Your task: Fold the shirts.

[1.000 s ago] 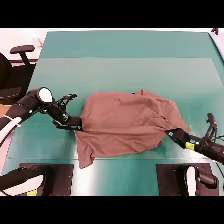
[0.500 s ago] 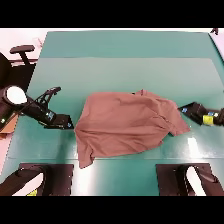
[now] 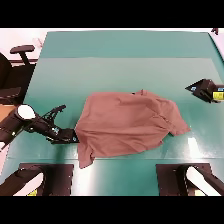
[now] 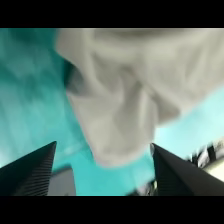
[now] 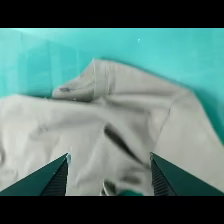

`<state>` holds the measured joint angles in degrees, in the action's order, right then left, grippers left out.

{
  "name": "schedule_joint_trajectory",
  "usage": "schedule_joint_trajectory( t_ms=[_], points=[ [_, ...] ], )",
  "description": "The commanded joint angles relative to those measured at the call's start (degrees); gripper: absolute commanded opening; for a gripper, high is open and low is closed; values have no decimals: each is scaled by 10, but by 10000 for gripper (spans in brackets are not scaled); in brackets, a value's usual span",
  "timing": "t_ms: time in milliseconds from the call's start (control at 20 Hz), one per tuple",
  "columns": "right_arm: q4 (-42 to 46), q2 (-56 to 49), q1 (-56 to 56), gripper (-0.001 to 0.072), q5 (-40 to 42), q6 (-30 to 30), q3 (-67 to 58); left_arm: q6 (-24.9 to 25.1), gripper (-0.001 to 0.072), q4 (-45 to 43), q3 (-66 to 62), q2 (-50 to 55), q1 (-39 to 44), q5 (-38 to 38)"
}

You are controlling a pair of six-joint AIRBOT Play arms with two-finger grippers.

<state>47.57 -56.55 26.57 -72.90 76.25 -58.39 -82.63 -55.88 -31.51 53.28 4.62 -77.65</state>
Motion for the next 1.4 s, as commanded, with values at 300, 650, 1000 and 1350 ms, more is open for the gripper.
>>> schedule_joint_trajectory(
  t_ms=[300, 650, 1000, 1350],
  points=[
    [1, -53, 0, 576, 5, -13, -63, 18, 662, 45, 50, 49, -1, 146],
    [7, -58, 14, 576, 5, -36, -63, 128, 20, 117, 49, 81, 0, 113],
    [7, -163, 97, 575, -42, -67, -63, 130, 19, 40, -18, 80, 0, 69],
    [6, -310, 39, 576, -38, -136, -63, 108, 19, 19, -50, 80, 0, 54]
  ],
)
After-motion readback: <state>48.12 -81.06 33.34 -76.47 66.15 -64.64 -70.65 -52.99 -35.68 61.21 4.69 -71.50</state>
